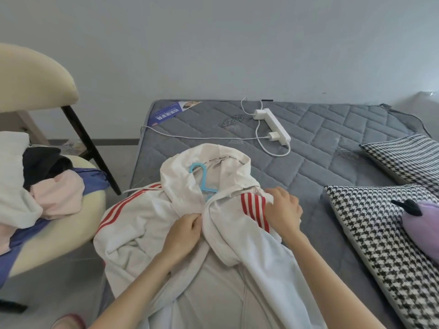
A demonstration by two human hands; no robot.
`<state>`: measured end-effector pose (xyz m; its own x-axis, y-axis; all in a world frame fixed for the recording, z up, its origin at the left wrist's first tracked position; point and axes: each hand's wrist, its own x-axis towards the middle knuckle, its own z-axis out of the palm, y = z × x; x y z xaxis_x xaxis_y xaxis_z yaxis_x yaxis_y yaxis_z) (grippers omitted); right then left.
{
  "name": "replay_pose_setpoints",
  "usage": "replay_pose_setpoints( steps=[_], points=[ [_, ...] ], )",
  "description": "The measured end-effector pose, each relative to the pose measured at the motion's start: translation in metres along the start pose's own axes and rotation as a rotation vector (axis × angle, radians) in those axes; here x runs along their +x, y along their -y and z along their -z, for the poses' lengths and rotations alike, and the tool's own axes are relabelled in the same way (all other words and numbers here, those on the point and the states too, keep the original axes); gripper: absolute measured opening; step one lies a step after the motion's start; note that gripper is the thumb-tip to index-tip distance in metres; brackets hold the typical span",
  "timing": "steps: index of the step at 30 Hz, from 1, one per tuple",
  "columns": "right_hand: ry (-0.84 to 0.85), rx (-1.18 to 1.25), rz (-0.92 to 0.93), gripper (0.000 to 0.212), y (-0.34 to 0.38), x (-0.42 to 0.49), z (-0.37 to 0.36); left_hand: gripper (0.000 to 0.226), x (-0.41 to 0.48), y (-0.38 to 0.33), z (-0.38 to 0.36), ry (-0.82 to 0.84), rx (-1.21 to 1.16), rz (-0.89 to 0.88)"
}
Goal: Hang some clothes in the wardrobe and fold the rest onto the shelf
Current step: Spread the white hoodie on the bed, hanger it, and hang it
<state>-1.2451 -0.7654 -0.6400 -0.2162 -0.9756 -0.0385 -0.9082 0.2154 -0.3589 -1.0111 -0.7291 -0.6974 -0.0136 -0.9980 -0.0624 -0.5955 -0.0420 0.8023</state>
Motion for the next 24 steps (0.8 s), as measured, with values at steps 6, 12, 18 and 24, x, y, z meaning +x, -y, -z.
replay_pose_setpoints(
  steps=[6,12,18,24],
  points=[
    [0.174,0.392,-0.424,0.052,-0.075,0.004,-0.032,0.066,0.003,-0.033,-0.031,0.059,0.08,0.01],
    [0.251,0.295,-0.243,0.028,-0.1,-0.005,-0.036,0.071,-0.004,-0.027,-0.053,0.205,0.171,0.004],
    [-0.091,0.604,-0.092,0.019,-0.068,-0.003,0.001,0.081,0.0,-0.025,-0.038,0.031,0.09,-0.092],
    [-0.51,0.482,-0.096,0.021,-0.036,0.005,0.094,0.083,0.016,-0.048,-0.022,-0.038,0.082,-0.187]
  ],
)
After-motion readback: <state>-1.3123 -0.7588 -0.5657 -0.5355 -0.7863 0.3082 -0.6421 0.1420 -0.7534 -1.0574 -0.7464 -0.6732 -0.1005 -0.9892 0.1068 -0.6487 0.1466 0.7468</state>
